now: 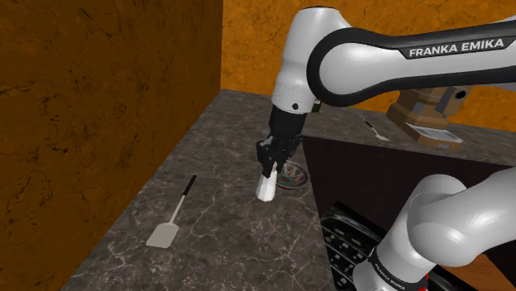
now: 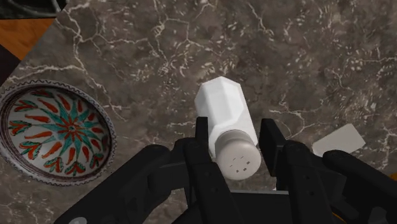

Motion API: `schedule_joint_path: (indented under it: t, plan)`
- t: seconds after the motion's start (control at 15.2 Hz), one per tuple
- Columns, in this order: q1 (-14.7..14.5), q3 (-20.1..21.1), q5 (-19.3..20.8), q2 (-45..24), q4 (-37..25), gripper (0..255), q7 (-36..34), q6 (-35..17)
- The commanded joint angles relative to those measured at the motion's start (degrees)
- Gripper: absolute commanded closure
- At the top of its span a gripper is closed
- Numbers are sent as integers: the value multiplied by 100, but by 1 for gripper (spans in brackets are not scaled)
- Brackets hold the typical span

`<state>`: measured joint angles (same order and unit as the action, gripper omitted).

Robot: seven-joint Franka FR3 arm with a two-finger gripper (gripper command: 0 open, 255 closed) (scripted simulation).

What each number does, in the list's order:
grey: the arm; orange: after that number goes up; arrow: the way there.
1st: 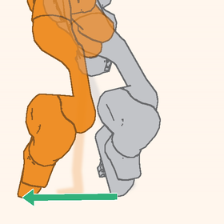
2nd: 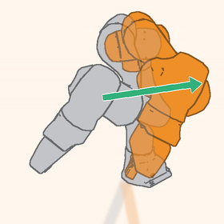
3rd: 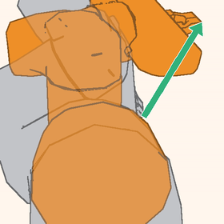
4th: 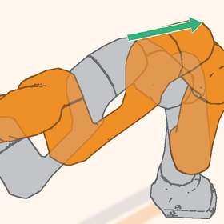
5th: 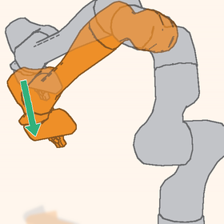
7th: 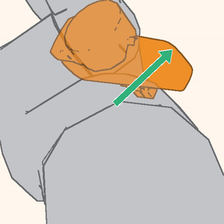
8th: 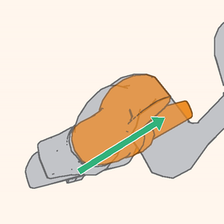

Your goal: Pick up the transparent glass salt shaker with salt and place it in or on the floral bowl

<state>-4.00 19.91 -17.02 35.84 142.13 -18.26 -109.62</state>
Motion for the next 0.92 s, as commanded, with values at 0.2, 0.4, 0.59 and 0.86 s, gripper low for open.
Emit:
schedule_joint_path:
  t: [0.2, 0.4, 0.59, 0.86]
  plan:
    - [317, -610, 354, -5, -75, 255, 693, 195]
    - [515, -955, 567, -88, -175, 255, 1096, 273]
    - [709, -1286, 774, -234, -334, 255, 1491, 340]
    - [950, -1708, 1023, -519, -637, 255, 2004, 418]
